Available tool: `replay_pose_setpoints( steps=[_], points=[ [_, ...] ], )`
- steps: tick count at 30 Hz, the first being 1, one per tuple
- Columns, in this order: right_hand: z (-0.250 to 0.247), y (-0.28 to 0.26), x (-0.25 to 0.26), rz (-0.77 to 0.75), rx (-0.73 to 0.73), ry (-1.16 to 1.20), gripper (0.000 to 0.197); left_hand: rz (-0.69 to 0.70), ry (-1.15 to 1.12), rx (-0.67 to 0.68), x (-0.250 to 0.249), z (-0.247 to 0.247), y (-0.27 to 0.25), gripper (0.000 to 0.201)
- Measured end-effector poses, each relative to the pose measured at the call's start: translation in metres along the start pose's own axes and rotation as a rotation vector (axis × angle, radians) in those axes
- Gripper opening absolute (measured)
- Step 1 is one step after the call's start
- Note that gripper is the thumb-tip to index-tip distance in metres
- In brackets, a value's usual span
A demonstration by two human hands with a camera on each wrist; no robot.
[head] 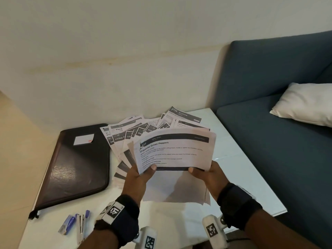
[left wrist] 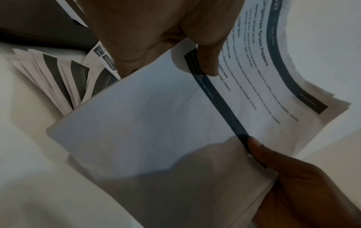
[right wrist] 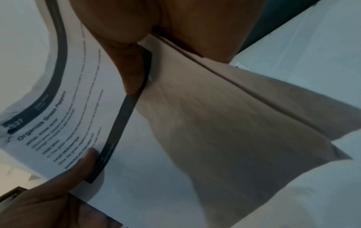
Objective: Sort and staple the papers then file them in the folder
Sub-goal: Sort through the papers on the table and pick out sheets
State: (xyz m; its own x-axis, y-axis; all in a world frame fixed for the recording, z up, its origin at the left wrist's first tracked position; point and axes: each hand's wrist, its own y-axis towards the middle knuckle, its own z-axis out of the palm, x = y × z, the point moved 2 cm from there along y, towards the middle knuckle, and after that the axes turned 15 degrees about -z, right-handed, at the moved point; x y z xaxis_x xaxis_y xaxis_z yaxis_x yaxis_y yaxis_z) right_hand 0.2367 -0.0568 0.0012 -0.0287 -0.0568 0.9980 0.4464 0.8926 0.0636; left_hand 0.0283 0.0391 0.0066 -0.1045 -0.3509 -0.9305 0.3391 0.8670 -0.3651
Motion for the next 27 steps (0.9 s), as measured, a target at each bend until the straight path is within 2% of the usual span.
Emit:
replay_pose_setpoints(
  steps=[5, 8, 13, 18, 20, 22, 25, 27],
  points=[
    [-0.015, 0.003, 0.001, -0.058, 0.045, 0.053, 0.042, 0.041, 0.000, 0.088, -0.004, 0.001, -0.003, 0.033],
    [-0.017, 0.003, -0.006, -0.077, 0.105, -0.001, 0.046, 0.003, 0.028, 0.101, 0.003, 0.001, -0.003, 0.032],
    [-0.017, 0.005, -0.016, -0.080, -0.023, 0.014, 0.040, -0.032, 0.024, 0.095, 0.005, 0.006, -0.004, 0.030],
    [-0.014, 0.005, -0.007, -0.113, -0.079, 0.061, 0.035, 0.034, -0.017, 0.131, -0.001, 0.005, -0.007, 0.042],
    [-0.015, 0.004, -0.006, -0.139, -0.032, 0.094, 0.040, 0.008, 0.003, 0.142, 0.004, 0.003, -0.005, 0.044],
    [-0.018, 0.004, -0.016, -0.099, 0.040, 0.084, 0.044, -0.064, 0.054, 0.168, 0.019, 0.001, -0.001, 0.047],
    [-0.020, 0.000, -0.040, 0.020, 0.136, -0.034, 0.038, -0.160, 0.177, 0.184, 0.044, -0.001, 0.002, 0.047],
    [-0.022, -0.004, -0.052, 0.041, 0.174, -0.104, 0.037, -0.175, 0.227, 0.191, 0.051, -0.001, 0.001, 0.046]
  ],
)
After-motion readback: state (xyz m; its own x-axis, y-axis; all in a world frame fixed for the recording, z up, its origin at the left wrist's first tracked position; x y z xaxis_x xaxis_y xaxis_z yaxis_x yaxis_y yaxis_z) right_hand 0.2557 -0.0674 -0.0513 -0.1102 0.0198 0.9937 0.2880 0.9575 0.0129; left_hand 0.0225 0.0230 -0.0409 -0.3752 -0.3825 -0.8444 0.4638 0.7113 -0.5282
